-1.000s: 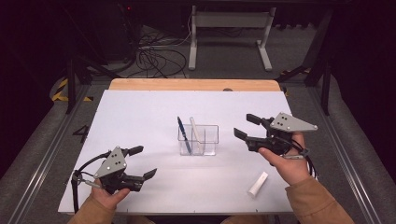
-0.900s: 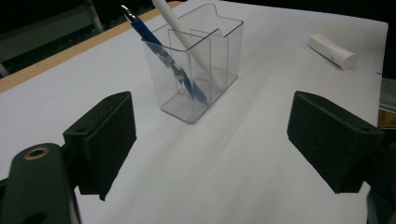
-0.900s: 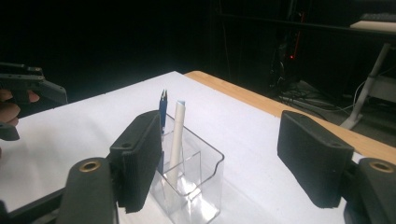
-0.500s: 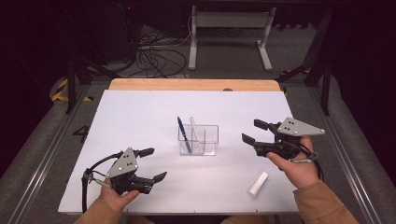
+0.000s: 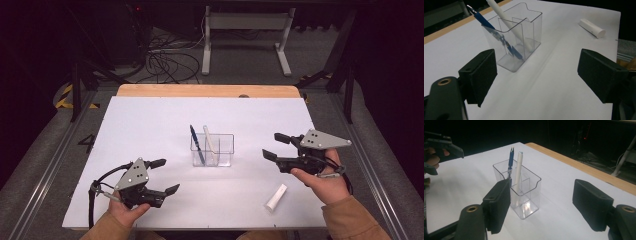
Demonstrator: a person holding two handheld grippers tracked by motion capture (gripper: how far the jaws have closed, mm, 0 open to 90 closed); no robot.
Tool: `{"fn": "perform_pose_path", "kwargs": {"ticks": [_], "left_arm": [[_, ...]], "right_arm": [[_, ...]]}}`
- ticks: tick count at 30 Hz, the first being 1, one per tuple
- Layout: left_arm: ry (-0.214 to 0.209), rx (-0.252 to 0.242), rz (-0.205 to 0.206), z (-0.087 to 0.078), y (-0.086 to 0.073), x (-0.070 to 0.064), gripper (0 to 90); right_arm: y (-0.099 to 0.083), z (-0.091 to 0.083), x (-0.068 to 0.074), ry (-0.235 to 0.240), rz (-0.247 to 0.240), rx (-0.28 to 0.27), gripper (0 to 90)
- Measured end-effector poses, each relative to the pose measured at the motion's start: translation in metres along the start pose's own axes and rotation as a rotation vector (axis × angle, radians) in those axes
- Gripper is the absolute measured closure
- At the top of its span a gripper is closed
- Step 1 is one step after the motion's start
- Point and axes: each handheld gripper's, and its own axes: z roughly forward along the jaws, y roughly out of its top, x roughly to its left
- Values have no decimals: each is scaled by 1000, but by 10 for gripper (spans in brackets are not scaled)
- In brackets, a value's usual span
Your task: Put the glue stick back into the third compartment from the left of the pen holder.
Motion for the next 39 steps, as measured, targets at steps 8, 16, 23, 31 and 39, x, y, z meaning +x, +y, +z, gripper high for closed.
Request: {"fn": "perform_pose_path", "kwargs": {"ticks": [8, 16, 23, 31, 39], "left_arm": [[-6, -2, 3, 1, 1, -2, 169], [-40, -2, 26, 7, 9, -11, 170], [-80, 11, 27, 21, 18, -21, 170], [-90, 20, 33, 27, 18, -25, 172], [-83, 21, 32, 24, 15, -23, 172]], "right_arm": [[-1, -1, 0, 3, 2, 8, 307], [-7, -4, -3, -4, 15, 8, 302], [-10, -8, -6, 5, -7, 41, 305], [-14, -12, -5, 49, -55, 108, 308], [-14, -13, -1, 127, -144, 237, 310]]}}
